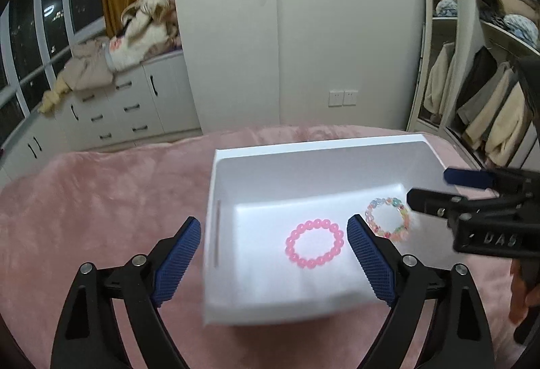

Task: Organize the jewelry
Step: 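Withdraw both tools from the box back over the jewelry, then grasp silver charm with left tool while right tool grasps red bracelet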

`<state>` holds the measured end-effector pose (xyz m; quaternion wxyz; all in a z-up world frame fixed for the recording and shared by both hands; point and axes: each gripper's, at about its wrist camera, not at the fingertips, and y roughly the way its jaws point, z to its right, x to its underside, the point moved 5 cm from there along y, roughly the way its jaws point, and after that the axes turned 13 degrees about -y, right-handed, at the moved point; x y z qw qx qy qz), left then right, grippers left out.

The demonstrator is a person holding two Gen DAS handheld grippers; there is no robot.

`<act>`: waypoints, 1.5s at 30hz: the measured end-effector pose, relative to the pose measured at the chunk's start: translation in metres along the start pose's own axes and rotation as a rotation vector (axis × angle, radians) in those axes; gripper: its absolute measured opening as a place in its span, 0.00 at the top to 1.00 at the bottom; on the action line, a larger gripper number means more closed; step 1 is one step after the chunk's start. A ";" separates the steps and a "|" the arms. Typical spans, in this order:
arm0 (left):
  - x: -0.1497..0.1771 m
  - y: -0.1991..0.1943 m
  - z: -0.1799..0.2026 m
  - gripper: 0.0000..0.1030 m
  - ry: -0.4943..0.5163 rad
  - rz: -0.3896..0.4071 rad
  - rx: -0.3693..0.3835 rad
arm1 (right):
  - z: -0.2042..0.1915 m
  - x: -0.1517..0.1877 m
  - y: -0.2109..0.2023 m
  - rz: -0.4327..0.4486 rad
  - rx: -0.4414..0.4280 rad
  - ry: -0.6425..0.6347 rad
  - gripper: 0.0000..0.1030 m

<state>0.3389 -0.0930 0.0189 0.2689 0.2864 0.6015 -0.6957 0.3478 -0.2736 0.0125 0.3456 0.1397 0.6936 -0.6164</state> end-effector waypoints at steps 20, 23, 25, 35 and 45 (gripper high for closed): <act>0.108 -0.110 -0.065 0.10 -0.017 -0.012 -0.018 | -0.083 0.093 -0.089 0.033 0.028 -0.304 0.14; 0.126 -0.117 -0.075 0.10 0.006 -0.034 -0.039 | -0.089 0.113 -0.088 -0.007 0.018 -0.328 0.15; 0.137 -0.119 -0.078 0.10 0.024 -0.058 -0.050 | -0.090 0.126 -0.084 -0.031 0.016 -0.327 0.16; 0.194 -0.105 -0.094 0.10 -0.018 -0.217 -0.071 | -0.084 0.174 -0.064 -0.114 -0.056 -0.215 0.27; 0.226 -0.086 -0.101 0.32 -0.027 -0.339 -0.064 | -0.073 0.194 -0.051 -0.181 -0.064 -0.165 0.31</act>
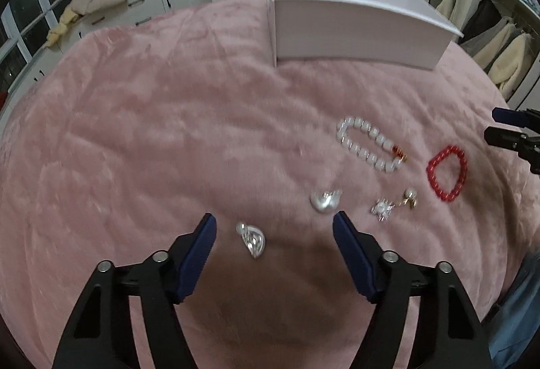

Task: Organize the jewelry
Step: 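Grasp silver charm with left tool while right tool grasps red bracelet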

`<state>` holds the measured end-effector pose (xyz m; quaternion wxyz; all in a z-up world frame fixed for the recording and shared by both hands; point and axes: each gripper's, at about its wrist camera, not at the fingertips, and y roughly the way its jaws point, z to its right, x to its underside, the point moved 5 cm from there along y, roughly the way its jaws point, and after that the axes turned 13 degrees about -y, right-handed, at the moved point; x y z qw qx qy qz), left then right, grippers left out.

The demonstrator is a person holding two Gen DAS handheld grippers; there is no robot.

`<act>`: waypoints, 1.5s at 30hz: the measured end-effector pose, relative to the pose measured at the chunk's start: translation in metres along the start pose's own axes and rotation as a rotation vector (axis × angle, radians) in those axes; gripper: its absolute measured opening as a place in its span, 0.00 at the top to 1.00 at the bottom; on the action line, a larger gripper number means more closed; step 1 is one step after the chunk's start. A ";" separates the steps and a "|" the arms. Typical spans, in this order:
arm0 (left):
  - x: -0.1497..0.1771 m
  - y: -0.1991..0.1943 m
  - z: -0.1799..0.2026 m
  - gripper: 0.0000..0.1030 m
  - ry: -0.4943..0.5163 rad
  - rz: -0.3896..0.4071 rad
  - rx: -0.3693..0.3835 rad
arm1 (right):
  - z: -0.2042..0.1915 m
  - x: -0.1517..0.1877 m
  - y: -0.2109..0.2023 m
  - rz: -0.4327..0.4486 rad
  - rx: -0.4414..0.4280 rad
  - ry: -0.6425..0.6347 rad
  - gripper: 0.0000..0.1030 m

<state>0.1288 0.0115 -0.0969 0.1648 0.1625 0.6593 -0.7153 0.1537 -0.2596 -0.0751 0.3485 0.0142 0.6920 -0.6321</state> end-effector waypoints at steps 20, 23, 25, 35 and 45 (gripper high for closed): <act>0.016 0.040 -0.007 0.65 -0.012 -0.110 0.040 | -0.012 0.024 0.049 -0.120 -0.008 -0.036 0.50; 0.016 0.041 -0.010 0.76 -0.026 -0.114 0.044 | -0.011 0.025 0.052 -0.129 -0.009 -0.036 0.52; 0.015 0.044 -0.015 0.81 -0.044 -0.119 0.047 | -0.011 0.027 0.054 -0.136 -0.010 -0.036 0.55; 0.016 0.041 -0.017 0.81 -0.060 -0.106 0.067 | -0.009 0.027 0.052 -0.123 -0.031 -0.011 0.82; 0.011 0.024 -0.009 0.82 -0.021 -0.066 0.065 | -0.003 0.023 0.034 -0.088 -0.077 0.034 0.90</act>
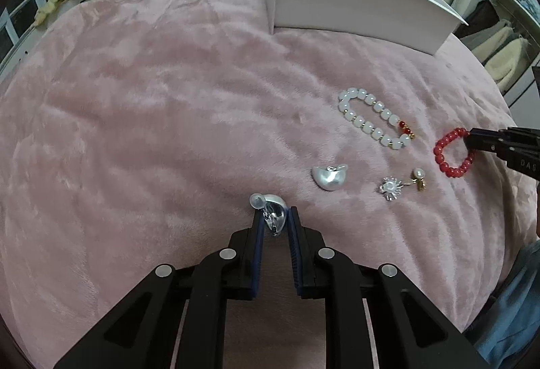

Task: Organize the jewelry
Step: 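Grasp silver charm with left tool while right tool grasps red bracelet, then lower charm and red bracelet into the white box, opening both tools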

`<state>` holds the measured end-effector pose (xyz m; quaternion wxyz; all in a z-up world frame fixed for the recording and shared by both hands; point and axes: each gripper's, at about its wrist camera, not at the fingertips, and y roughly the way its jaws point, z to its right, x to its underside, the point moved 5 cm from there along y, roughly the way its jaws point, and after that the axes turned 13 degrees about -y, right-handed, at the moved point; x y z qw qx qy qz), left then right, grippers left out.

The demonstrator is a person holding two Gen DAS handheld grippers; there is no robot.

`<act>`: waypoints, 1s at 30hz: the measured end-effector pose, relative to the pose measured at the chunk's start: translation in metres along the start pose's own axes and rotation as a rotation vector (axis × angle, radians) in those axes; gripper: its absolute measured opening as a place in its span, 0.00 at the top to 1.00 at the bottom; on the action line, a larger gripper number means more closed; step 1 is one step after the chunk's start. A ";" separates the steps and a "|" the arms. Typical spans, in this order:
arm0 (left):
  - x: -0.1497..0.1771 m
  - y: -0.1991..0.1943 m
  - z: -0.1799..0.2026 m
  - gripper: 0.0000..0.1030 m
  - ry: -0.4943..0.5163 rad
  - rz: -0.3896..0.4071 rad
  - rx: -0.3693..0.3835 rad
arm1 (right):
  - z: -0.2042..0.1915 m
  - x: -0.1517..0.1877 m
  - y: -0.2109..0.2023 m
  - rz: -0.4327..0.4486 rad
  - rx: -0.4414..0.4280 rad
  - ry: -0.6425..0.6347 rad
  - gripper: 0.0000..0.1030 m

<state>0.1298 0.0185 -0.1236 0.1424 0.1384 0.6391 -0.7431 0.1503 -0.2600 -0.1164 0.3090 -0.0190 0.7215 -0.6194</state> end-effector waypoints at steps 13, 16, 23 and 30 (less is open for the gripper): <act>-0.011 -0.025 0.013 0.82 0.018 0.049 0.026 | -0.001 -0.015 -0.044 0.111 -0.111 0.032 0.90; -0.016 -0.031 0.015 0.82 0.007 0.061 0.041 | -0.006 -0.025 -0.059 0.141 -0.106 0.010 0.90; -0.039 -0.050 0.029 0.81 0.004 0.107 0.080 | -0.012 -0.050 -0.083 0.196 -0.110 -0.017 0.90; -0.077 -0.071 0.061 0.82 0.066 0.171 0.110 | -0.006 -0.077 -0.107 0.249 -0.083 -0.047 0.90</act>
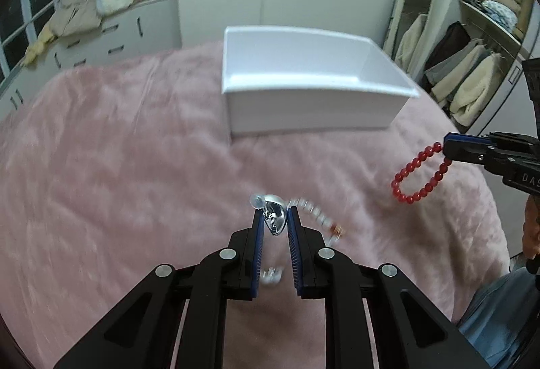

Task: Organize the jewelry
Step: 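Lower charm and red bracelet into the white box, opening both tools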

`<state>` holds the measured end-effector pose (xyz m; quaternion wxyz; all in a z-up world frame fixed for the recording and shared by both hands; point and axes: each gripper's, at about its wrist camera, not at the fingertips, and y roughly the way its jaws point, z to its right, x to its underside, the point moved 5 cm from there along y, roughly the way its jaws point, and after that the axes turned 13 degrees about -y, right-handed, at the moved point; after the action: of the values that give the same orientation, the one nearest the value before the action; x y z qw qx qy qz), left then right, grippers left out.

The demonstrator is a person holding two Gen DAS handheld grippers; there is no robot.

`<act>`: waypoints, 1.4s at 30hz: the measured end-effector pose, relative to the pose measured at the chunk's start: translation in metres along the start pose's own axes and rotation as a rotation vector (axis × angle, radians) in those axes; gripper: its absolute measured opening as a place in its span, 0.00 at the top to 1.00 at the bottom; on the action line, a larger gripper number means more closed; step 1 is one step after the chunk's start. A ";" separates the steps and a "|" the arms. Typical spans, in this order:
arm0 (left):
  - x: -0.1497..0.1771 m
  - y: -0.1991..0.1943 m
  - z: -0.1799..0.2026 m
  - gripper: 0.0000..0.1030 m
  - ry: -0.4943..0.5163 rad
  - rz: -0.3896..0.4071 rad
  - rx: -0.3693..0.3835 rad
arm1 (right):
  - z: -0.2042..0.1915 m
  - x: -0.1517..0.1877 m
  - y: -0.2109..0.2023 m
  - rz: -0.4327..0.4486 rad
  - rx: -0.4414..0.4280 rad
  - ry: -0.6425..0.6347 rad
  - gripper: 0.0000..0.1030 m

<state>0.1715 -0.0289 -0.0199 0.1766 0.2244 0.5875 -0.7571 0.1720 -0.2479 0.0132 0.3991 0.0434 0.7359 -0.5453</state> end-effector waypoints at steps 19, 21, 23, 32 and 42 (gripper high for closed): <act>-0.115 0.030 0.064 0.81 0.156 0.031 0.006 | 0.067 -0.099 -0.021 0.129 0.097 0.003 0.90; -0.123 0.038 0.072 0.81 0.171 0.028 0.011 | 0.079 -0.106 -0.019 0.135 0.098 0.025 0.90; -0.130 0.045 0.076 0.81 0.179 0.029 0.013 | 0.091 -0.112 -0.014 0.131 0.104 0.040 0.90; -0.158 0.091 0.095 0.81 0.173 0.005 0.050 | 0.136 -0.118 0.034 0.050 0.153 0.069 0.90; -0.176 0.144 0.094 0.81 0.181 -0.055 -0.001 | 0.156 -0.115 0.106 -0.092 0.182 0.110 0.90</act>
<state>0.3827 -0.1550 -0.0202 0.1022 0.2755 0.6073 -0.7381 0.3868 -0.2934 -0.0086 0.3272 0.0756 0.7052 -0.6244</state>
